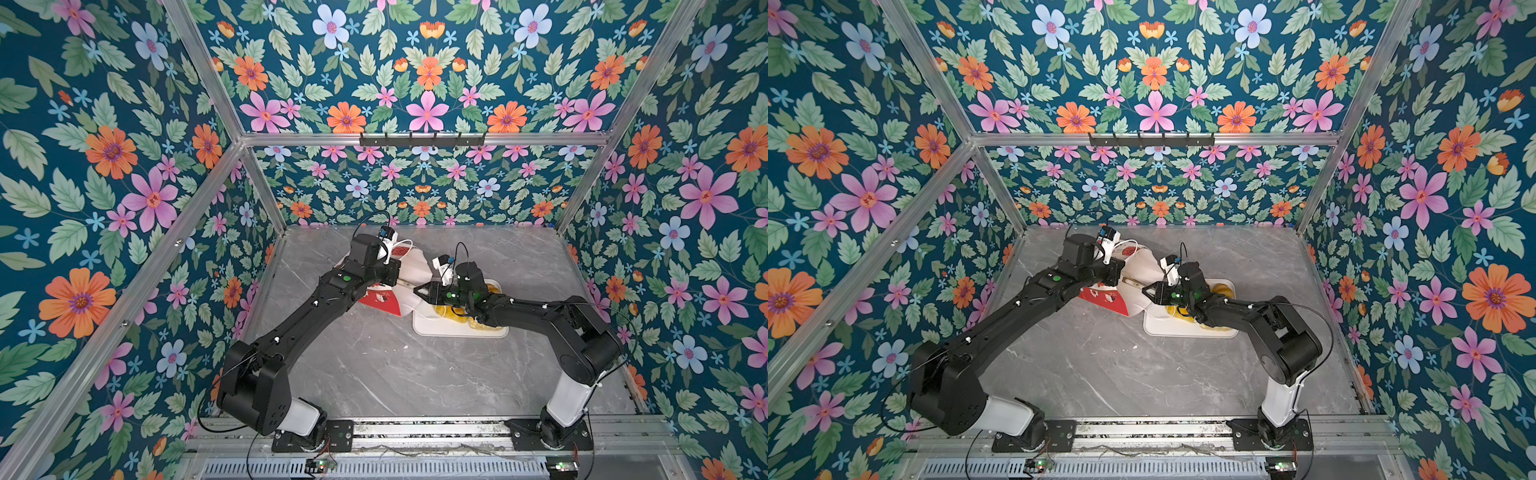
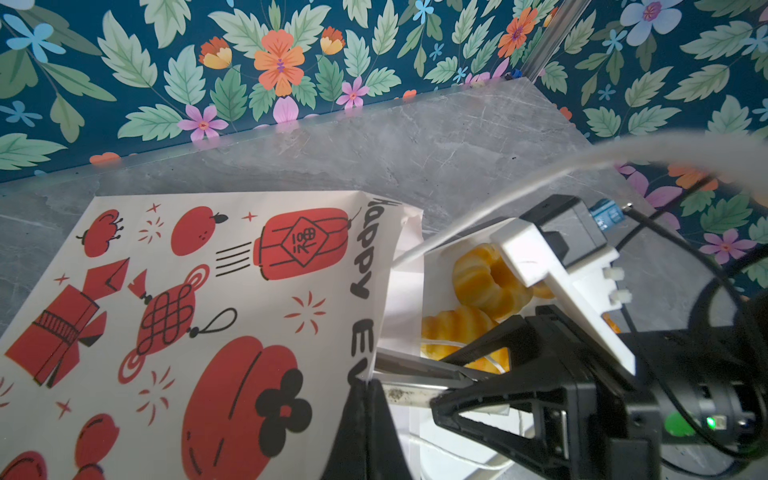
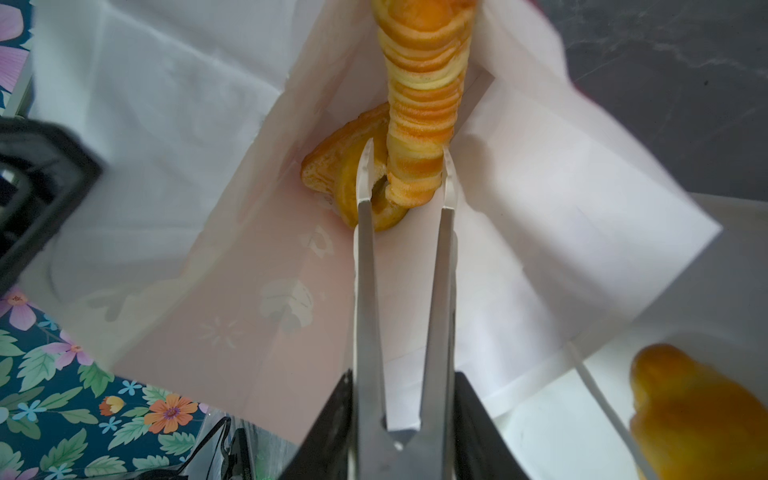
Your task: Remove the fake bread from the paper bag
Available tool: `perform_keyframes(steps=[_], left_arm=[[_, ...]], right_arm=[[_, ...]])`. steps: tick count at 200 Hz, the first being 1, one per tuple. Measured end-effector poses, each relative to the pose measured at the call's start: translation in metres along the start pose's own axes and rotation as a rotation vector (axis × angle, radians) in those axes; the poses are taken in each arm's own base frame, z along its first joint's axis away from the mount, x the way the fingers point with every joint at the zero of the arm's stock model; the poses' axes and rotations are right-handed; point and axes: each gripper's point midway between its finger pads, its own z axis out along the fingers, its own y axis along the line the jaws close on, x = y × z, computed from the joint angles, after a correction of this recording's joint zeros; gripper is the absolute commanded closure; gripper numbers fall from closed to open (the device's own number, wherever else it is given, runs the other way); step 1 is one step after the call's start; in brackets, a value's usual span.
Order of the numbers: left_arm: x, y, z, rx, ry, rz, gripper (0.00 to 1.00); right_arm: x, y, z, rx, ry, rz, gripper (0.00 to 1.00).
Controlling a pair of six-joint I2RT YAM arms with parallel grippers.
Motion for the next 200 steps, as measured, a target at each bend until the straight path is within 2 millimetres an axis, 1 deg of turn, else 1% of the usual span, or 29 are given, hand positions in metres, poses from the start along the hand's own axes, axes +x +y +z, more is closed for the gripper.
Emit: perform_keyframes(steps=[24, 61, 79, 93, 129, 137, 155, 169, 186, 200], left_arm=[[0.000, -0.001, 0.000, 0.000, 0.002, 0.001, 1.00], [0.002, -0.001, 0.000, 0.001, 0.009, 0.001, 1.00], [0.002, -0.001, 0.000, 0.001, 0.011, 0.001, 1.00], [0.003, -0.001, 0.000, -0.002, 0.013, 0.001, 1.00], [0.003, 0.000, 0.001, -0.009, 0.016, 0.001, 1.00], [0.003, 0.000, 0.001, -0.009, 0.017, 0.001, 1.00], [0.003, 0.000, 0.002, -0.009, 0.018, 0.001, 1.00], [0.003, 0.000, 0.001, -0.008, 0.017, 0.001, 1.00], [0.003, 0.000, 0.001, -0.008, 0.017, 0.001, 1.00], [0.003, -0.001, 0.001, -0.007, 0.017, 0.001, 1.00]], right_arm=[[-0.005, -0.001, 0.004, 0.001, -0.004, -0.001, 0.64], [-0.011, -0.005, 0.005, 0.019, -0.016, -0.009, 0.64], [-0.013, -0.006, 0.009, 0.016, -0.011, -0.013, 0.64], [-0.011, -0.008, 0.015, 0.009, 0.001, -0.010, 0.64], [0.000, -0.016, 0.026, -0.010, 0.045, 0.022, 0.64], [0.001, -0.016, 0.028, -0.014, 0.049, 0.029, 0.66], [0.000, -0.015, 0.029, -0.020, 0.048, 0.030, 0.74], [0.000, -0.015, 0.029, -0.020, 0.048, 0.030, 0.79], [0.003, -0.015, 0.027, -0.019, 0.048, 0.031, 0.82], [0.005, -0.014, 0.022, -0.016, 0.047, 0.033, 0.84]])
